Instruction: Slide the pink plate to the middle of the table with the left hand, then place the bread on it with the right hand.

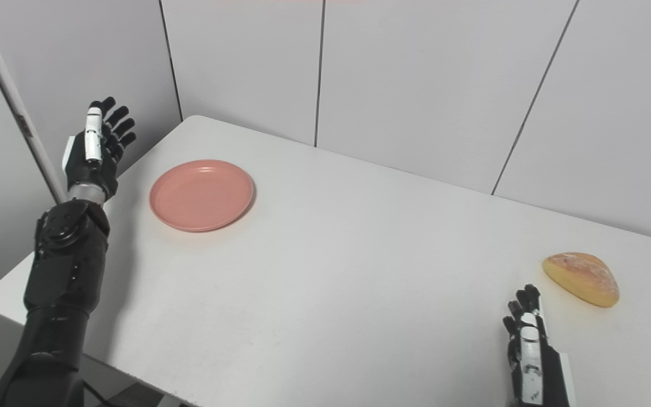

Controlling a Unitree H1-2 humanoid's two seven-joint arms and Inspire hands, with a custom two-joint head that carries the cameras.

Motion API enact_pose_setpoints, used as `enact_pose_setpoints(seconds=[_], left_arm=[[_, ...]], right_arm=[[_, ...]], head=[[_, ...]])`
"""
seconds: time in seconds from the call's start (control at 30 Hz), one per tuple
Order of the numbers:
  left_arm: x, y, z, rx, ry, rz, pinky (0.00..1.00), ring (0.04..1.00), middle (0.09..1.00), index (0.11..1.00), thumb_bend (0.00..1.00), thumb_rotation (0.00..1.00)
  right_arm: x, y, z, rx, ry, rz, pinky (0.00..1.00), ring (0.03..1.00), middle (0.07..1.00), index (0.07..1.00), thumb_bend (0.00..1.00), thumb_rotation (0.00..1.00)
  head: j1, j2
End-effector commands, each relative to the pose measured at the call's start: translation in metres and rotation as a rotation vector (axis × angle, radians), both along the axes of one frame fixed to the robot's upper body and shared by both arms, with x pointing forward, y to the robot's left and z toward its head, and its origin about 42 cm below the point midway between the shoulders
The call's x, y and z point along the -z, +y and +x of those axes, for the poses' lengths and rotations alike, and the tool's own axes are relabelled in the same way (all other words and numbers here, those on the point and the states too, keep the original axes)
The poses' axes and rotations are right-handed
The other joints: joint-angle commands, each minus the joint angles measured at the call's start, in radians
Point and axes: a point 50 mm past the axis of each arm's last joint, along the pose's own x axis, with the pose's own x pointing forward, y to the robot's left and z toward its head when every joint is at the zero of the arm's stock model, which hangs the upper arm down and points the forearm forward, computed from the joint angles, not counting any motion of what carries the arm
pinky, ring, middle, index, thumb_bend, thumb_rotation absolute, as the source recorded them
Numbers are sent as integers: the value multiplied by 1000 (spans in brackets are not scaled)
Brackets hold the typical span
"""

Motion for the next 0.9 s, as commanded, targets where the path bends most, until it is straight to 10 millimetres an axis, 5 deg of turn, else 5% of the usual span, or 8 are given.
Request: enact_pose_setpoints(seconds=[0.0, 0.87], left_arm=[[-24, 3, 4, 9, -82, 47, 888, 889, 890, 878, 409, 987], [20, 5, 12, -22, 34, -52, 880, 879, 881, 884, 370, 1000]], right_arm=[[8, -8, -6, 13, 29, 1, 1000, 1000, 1000, 1000, 153, 1000], [8, -11, -6, 20, 22, -10, 1000, 1000, 1000, 1000, 170, 1000]], head=[[-1, 1], [4, 11]])
